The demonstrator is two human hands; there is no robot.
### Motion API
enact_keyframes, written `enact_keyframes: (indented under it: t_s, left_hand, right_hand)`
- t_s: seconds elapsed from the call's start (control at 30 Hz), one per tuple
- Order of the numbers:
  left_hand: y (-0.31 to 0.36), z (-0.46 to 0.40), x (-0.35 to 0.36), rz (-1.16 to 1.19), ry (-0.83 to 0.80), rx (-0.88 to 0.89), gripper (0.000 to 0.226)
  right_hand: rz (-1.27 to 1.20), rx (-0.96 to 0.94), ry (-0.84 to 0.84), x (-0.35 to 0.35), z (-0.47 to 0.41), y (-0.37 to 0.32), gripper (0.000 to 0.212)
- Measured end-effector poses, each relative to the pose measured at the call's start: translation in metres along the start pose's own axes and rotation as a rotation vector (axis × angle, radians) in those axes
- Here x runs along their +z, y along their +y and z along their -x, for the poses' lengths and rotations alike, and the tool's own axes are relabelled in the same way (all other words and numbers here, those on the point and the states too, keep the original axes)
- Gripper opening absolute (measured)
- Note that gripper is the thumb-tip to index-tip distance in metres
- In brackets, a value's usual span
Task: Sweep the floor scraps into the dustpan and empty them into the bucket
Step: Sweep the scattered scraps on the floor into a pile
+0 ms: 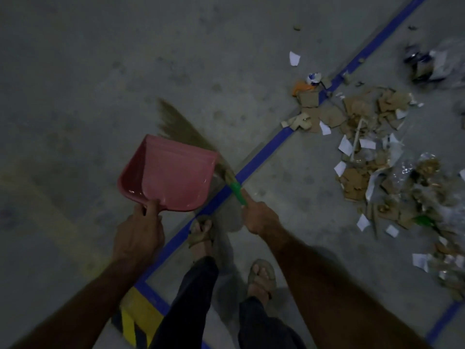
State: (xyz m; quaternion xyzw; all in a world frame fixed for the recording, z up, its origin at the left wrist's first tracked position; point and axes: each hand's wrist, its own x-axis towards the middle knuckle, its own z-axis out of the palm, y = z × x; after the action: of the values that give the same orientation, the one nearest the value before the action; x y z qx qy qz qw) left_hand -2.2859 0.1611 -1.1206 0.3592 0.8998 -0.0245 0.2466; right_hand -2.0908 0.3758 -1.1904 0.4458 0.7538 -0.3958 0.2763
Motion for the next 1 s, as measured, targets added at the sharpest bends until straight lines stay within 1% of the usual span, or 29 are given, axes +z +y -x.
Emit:
enact_keyframes:
  t_s: [0.1, 0.2, 0.33, 0.47, 0.6, 0.7, 0.8, 0.83, 0.9, 1.0]
  left_hand:
    - [0.013, -0.041, -0.012, -0.005, 0.004, 0.067, 0.037]
    - [0.027, -0.076, -0.020, 0.002, 0.018, 0.134, 0.036]
    - [0.050, -0.123, -0.027, -0.064, 0.008, 0.210, 0.037]
    - [0.083, -0.161, -0.037, -0.079, -0.011, 0.261, 0.034]
    - [0.119, -0.198, -0.048, -0.120, -0.023, 0.318, 0.033]
    - [0.151, -0.220, -0.066, -0.159, -0.022, 0.371, 0.033]
    - [0.181, -0.245, -0.083, -0.192, 0.000, 0.407, 0.031]
    - [0.191, -0.252, -0.089, -0.196, 0.002, 0.422, 0.030]
    - [0.211, -0.266, -0.100, -0.204, 0.002, 0.450, 0.029]
    - [0.229, -0.283, -0.111, -0.188, 0.025, 0.458, 0.029]
  right_hand:
    - [-0.092, 0.084, 0.100, -0.033, -0.022, 0.023, 0.058]
    - [-0.268, 0.214, 0.160, -0.058, -0.035, 0.052, 0.057]
    - [-0.442, 0.373, 0.261, -0.073, -0.058, 0.105, 0.061]
    - [-0.656, 0.515, 0.377, -0.090, -0.069, 0.155, 0.060]
    - [-0.782, 0.623, 0.357, -0.122, -0.065, 0.188, 0.054]
    - [-0.784, 0.665, 0.413, -0.148, -0.059, 0.214, 0.051]
    - [-0.797, 0.698, 0.547, -0.175, -0.032, 0.210, 0.034]
    - [-0.781, 0.695, 0.600, -0.182, -0.019, 0.206, 0.036]
    - [-0.669, 0.649, 0.681, -0.193, 0.004, 0.202, 0.046]
    - [-0.574, 0.592, 0.745, -0.197, 0.030, 0.191, 0.043]
